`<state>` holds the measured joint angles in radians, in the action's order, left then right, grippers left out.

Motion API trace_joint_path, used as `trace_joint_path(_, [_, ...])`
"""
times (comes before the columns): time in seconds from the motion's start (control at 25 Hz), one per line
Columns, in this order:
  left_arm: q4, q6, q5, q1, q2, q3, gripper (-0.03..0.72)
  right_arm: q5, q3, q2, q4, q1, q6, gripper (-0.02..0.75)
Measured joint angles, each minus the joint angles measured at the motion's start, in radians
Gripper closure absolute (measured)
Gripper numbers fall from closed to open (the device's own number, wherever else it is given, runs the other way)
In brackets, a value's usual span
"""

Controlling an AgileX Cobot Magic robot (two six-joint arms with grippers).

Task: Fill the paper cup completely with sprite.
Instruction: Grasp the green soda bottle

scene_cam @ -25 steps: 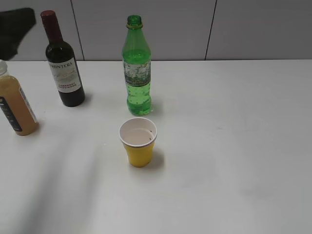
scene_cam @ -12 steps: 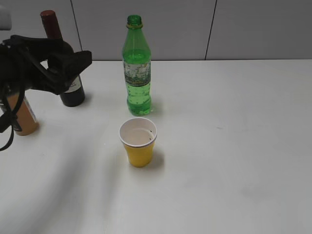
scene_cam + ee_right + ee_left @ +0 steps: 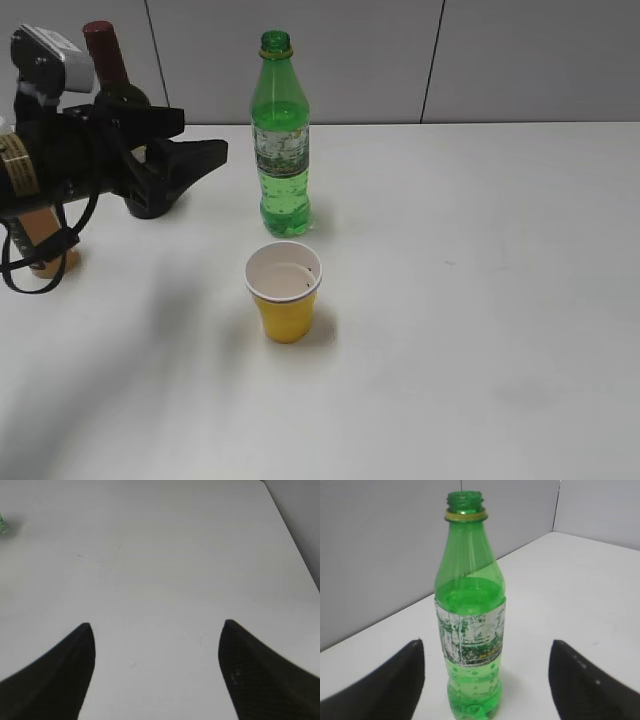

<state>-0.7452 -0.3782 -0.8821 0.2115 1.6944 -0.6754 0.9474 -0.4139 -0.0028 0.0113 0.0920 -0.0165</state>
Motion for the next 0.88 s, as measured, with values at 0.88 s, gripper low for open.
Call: trace_joint_path(0.88, [-0.033, -0.005, -0.067, 0.002, 0.355, -0.296, 0.050, 0.000, 0.000, 0.000, 0.000, 0.000, 0.001, 0.144])
